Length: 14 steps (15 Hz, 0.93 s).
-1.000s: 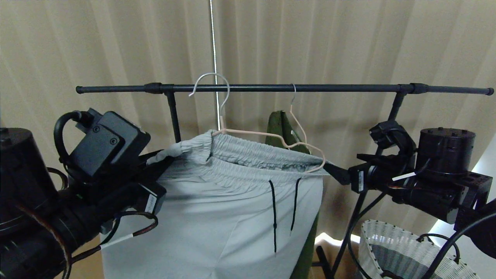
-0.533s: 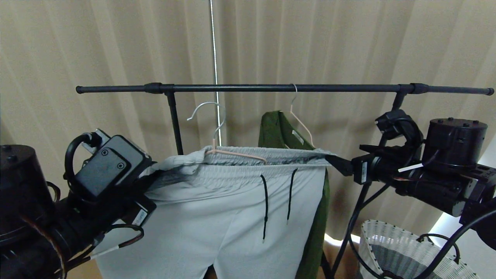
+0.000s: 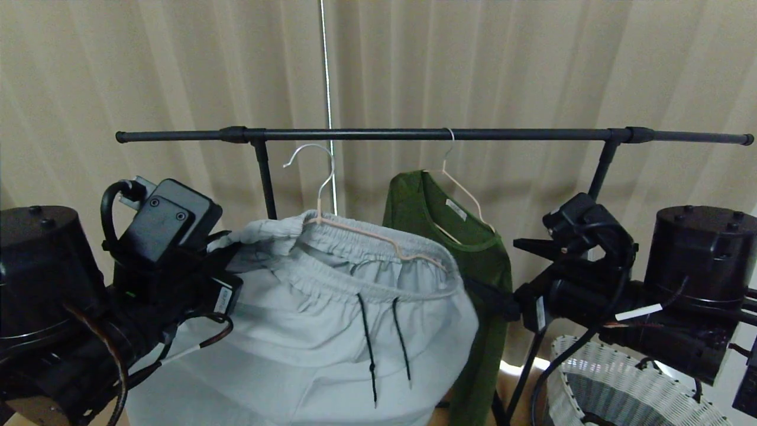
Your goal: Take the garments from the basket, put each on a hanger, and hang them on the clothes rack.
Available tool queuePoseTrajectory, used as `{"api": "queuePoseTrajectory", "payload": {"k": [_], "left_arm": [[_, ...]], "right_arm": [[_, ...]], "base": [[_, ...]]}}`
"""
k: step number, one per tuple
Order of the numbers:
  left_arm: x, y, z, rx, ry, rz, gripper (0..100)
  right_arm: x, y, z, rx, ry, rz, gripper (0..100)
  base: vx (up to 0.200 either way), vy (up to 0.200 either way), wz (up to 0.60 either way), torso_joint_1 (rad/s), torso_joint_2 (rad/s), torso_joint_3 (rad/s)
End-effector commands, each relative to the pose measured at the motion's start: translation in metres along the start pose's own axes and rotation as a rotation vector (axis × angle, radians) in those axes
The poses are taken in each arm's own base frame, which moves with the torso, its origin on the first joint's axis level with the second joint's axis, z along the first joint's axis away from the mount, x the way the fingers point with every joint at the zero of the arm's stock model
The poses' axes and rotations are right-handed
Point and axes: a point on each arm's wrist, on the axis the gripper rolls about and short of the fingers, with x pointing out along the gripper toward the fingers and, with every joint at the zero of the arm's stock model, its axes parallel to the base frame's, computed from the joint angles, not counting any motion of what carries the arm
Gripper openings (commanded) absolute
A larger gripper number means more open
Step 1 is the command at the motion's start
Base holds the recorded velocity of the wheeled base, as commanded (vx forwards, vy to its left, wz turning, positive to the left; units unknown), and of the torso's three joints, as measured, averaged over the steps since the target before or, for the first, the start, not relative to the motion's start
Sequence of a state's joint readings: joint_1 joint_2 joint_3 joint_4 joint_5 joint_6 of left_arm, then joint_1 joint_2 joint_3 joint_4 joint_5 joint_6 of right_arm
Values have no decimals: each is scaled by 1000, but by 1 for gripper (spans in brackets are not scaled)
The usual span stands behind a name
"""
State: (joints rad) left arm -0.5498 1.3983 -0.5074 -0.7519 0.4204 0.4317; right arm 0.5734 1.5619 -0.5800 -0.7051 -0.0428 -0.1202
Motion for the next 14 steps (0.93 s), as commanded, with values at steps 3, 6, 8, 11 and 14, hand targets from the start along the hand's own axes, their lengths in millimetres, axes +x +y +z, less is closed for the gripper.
{"api": "queuePoseTrajectory", "payload": {"k": [3,6,8,11,14], "left_arm": [[7,-10,-2,-9,-13,-10,0],[3,-16,2,-8,-39,-43,0],[-4,-20,8,-18,-76,-74,0],[-9,-25,13,-25,-117,-100,0],[-14,-32,15,-32,-152,-130,0]], "right_arm": [[-4,26,9,-99,-44,98,100],[17,29,25,-174,-87,92,100],[32,31,36,-213,-113,84,100],[51,33,42,-262,-125,76,100],[63,33,44,-274,-125,66,100]], "base": [[0,0,0,0,0,0],[0,0,0,0,0,0],[0,0,0,0,0,0],[0,0,0,0,0,0],[0,0,0,0,0,0]]}}
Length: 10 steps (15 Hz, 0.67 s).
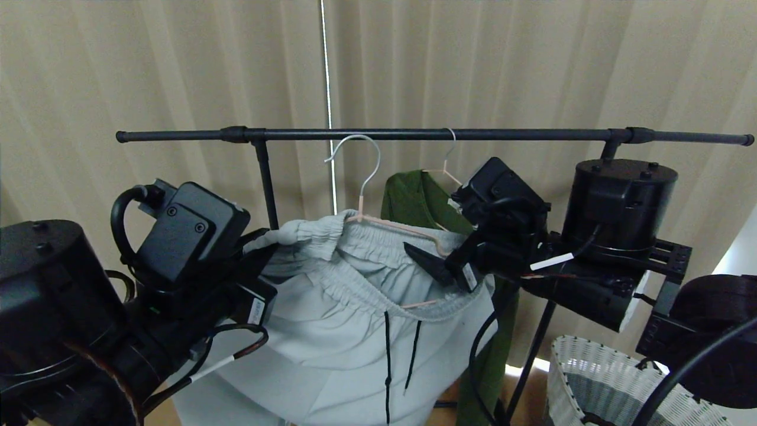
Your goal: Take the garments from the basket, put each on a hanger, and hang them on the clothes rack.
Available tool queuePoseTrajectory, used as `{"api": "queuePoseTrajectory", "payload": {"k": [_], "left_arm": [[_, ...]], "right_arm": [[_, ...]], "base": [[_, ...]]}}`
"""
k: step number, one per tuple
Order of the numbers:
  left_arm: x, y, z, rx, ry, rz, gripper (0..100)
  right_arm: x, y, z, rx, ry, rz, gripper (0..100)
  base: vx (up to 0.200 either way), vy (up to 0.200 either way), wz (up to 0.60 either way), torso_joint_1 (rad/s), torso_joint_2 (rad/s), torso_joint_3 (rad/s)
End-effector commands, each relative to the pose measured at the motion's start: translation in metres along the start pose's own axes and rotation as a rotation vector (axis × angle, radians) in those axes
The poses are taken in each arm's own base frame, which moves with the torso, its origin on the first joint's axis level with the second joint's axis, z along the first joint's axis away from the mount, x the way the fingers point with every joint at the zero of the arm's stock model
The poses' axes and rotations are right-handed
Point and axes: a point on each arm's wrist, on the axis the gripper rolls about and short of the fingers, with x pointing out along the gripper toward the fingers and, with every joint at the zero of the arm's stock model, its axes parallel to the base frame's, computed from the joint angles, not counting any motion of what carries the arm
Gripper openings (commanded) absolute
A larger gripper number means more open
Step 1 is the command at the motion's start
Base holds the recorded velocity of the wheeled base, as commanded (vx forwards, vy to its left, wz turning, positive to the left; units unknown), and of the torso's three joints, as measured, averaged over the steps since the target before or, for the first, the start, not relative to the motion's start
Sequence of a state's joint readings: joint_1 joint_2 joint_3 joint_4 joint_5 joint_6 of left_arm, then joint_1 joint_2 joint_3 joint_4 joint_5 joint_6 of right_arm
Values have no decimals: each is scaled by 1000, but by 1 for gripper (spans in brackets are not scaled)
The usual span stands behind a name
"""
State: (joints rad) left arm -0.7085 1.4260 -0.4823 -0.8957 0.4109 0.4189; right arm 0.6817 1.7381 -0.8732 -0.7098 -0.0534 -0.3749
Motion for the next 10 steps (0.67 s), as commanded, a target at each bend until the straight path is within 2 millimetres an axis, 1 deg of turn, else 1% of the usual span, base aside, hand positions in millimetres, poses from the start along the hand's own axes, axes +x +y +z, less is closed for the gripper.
{"api": "queuePoseTrajectory", "payload": {"k": [1,3,4,6,10], "left_arm": [[-4,-3,-2,3,-5,-14,0],[-7,-3,-3,-1,-16,-16,0],[-11,-5,-1,-6,-32,-39,0],[-16,-5,1,-9,-54,-67,0],[-16,-4,0,-10,-52,-66,0]], "right_arm": [[11,-2,-5,-10,15,-10,100],[13,-4,-5,-25,15,-16,100],[13,-4,-5,-24,14,-18,0],[13,-4,-5,-24,12,-17,0],[11,-4,-6,-23,16,-16,0]], "base": [[0,0,0,0,0,0],[0,0,0,0,0,0],[0,0,0,0,0,0],[0,0,0,0,0,0],[0,0,0,0,0,0]]}}
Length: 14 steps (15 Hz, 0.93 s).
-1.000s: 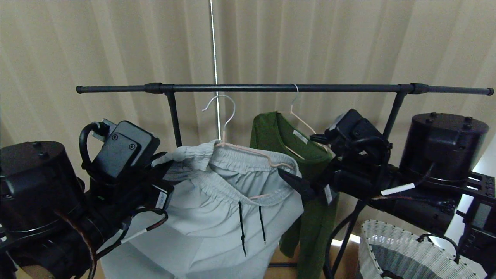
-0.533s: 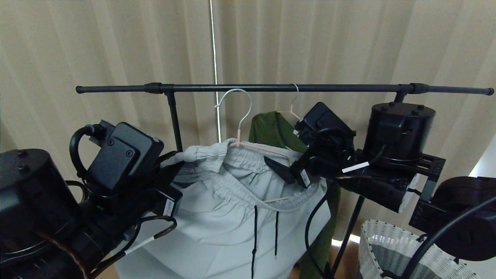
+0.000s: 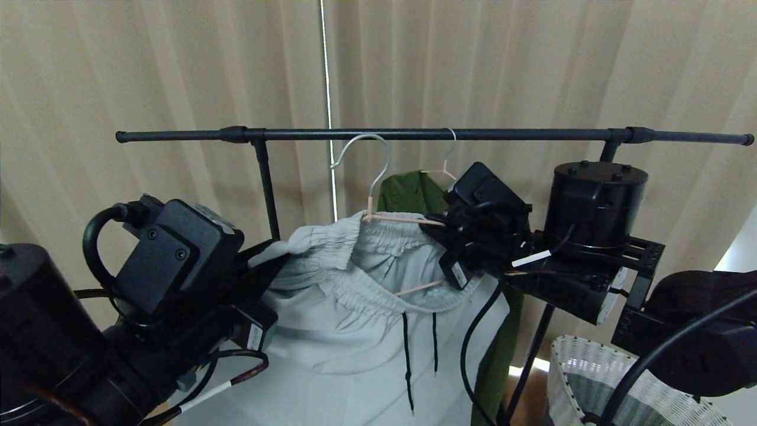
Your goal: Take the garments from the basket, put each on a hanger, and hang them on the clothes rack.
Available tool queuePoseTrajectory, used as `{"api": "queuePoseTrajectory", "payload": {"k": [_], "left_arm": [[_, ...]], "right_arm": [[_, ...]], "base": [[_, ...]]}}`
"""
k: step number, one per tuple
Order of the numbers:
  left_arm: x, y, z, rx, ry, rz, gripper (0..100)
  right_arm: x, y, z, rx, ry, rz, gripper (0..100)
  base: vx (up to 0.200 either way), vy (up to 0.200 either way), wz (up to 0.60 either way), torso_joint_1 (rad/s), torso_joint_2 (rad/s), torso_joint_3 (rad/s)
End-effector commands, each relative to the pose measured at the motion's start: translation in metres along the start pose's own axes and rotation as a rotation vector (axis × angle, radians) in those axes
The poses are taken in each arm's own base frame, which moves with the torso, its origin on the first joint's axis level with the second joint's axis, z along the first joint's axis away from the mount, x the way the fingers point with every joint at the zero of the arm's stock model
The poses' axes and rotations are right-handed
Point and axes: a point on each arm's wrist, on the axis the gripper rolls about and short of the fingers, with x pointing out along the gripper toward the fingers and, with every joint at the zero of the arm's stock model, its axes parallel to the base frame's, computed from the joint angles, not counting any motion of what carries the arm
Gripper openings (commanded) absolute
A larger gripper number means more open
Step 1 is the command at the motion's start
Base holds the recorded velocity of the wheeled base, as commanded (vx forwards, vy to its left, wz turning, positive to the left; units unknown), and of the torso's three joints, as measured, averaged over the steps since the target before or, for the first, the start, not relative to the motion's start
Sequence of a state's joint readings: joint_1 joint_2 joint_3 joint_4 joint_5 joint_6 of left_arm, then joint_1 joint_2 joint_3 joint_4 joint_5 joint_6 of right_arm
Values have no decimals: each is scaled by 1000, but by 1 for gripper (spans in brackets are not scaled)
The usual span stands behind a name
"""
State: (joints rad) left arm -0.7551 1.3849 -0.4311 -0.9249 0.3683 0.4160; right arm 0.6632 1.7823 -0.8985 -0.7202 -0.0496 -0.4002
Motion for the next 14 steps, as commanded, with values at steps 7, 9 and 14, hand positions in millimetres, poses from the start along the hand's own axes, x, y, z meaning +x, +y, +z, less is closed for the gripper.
{"api": "queuePoseTrajectory", "payload": {"k": [7,9,14], "left_arm": [[-3,2,-6,-30,19,7,100],[-3,1,-6,-30,17,3,100],[-15,6,-9,-63,-18,-69,100]], "right_arm": [[-20,-2,2,0,-3,-15,0],[-22,-4,4,1,-11,-25,0],[-39,-18,-2,10,21,-106,0]], "base": [[0,0,0,0,0,0],[0,0,0,0,0,0],[0,0,0,0,0,0]]}}
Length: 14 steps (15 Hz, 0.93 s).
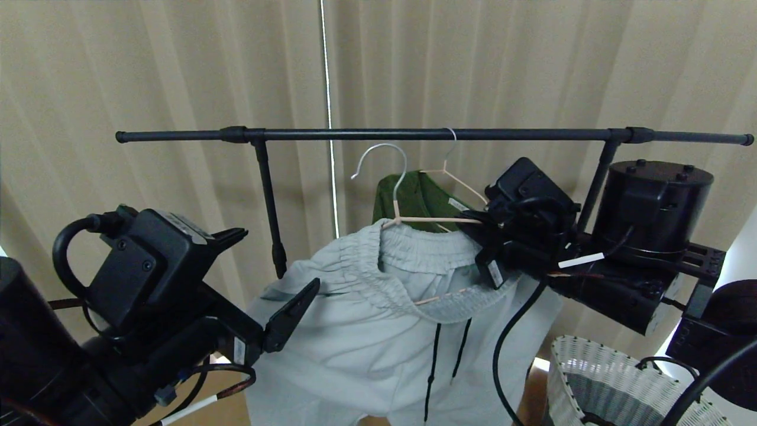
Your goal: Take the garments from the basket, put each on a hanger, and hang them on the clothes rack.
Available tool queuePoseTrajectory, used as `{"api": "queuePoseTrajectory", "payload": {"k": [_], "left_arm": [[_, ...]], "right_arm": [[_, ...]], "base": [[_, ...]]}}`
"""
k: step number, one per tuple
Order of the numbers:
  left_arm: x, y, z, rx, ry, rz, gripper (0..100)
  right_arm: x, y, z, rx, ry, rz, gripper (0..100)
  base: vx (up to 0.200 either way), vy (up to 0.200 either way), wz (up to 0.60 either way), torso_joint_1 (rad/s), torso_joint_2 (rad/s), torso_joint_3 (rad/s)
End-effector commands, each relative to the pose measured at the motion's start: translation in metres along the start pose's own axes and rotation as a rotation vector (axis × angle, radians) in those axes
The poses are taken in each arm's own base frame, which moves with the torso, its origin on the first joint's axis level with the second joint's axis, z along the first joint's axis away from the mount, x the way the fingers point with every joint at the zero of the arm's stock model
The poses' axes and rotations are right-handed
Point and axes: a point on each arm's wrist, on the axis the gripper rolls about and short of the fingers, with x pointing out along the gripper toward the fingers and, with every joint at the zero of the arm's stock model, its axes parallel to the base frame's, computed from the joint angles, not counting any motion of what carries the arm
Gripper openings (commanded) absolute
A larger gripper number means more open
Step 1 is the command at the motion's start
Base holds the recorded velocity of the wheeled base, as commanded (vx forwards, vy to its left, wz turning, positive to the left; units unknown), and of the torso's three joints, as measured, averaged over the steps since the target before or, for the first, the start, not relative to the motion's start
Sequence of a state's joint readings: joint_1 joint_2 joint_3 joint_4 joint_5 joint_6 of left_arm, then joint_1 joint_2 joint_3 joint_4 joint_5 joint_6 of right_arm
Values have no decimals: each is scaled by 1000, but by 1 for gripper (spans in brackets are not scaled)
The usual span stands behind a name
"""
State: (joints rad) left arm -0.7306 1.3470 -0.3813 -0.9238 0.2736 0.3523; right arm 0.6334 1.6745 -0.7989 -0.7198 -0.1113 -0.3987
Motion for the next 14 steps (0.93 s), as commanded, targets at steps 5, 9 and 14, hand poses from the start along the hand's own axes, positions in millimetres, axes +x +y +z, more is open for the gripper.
{"api": "queuePoseTrajectory", "payload": {"k": [5,9,14], "left_arm": [[-17,14,-15,-35,28,42,100],[-24,18,-28,-29,71,59,100],[-20,22,-37,-19,120,91,100]], "right_arm": [[-24,-29,-3,21,-4,-93,0],[-38,-36,4,30,-37,-120,0],[-41,-37,6,55,-48,-124,0]], "base": [[0,0,0,0,0,0],[0,0,0,0,0,0],[0,0,0,0,0,0]]}}
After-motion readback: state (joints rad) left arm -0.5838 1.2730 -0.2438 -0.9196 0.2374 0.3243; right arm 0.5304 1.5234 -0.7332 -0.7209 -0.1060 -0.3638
